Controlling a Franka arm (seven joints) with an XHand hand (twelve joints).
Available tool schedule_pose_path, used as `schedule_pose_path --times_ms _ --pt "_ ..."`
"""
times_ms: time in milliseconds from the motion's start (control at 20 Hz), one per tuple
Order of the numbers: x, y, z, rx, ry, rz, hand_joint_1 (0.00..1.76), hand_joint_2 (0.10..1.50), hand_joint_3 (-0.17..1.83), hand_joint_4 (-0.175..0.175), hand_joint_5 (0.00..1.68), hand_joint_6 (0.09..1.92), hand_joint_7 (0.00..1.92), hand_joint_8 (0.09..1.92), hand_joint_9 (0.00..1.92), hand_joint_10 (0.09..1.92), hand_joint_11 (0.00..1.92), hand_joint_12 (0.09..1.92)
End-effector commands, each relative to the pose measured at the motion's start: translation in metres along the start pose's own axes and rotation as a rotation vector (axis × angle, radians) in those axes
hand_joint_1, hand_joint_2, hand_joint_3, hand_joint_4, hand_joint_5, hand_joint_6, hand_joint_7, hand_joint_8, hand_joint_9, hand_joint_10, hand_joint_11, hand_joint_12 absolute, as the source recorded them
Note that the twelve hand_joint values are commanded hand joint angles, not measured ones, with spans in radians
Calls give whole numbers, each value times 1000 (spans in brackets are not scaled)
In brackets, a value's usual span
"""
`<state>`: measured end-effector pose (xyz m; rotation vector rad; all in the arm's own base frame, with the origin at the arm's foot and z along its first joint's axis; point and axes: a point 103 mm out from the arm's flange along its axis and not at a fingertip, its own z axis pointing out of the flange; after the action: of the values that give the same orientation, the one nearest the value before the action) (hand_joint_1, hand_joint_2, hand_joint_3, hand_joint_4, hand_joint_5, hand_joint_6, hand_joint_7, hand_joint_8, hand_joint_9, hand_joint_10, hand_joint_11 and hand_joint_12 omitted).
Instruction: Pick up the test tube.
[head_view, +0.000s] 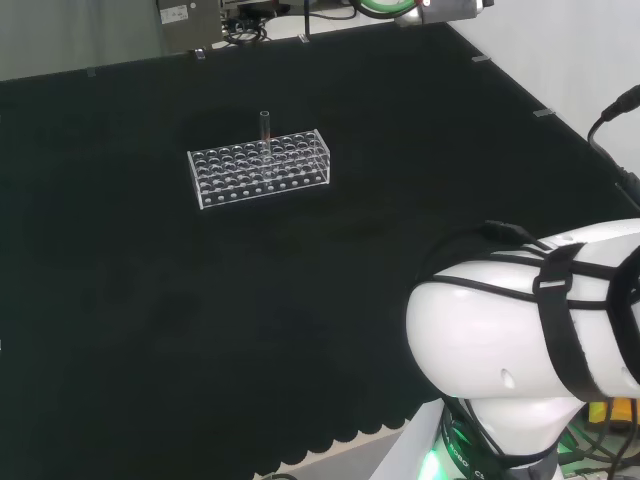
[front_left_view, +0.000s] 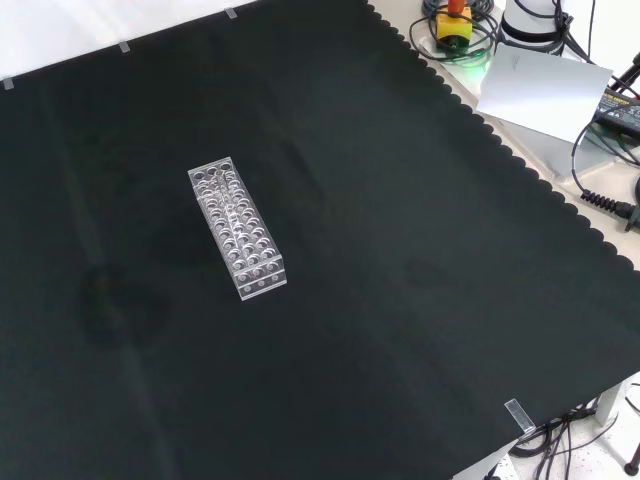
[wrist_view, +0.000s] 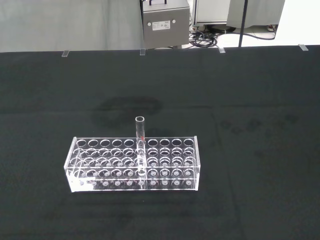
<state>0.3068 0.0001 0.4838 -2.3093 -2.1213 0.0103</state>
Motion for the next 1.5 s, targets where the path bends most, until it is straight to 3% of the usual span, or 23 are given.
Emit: schedule_pose_path --times_ms 50,200,500,650,900,1150,1500 --pt "2 2 1 -6 -10 -3 559 793 455 -10 106 163 89 446 109 577 80 1384" --pt "8 8 1 -3 -15 -14 466 860 373 -12 31 87 8 333 11 498 8 1359" --pt "16 31 4 24 -11 -57 460 879 337 -12 27 87 0 341 0 500 0 1364" --pt "23 48 10 41 -6 -76 477 891 301 -15 48 87 0 433 0 561 0 1392" --pt "28 77 24 68 14 -85 515 908 252 -34 136 87 15 740 0 781 0 1497" --pt "28 102 40 105 23 -85 539 909 243 -50 203 87 73 815 3 925 0 1553" --pt "31 138 64 172 17 -86 566 908 244 -67 268 87 142 845 65 967 0 1599"
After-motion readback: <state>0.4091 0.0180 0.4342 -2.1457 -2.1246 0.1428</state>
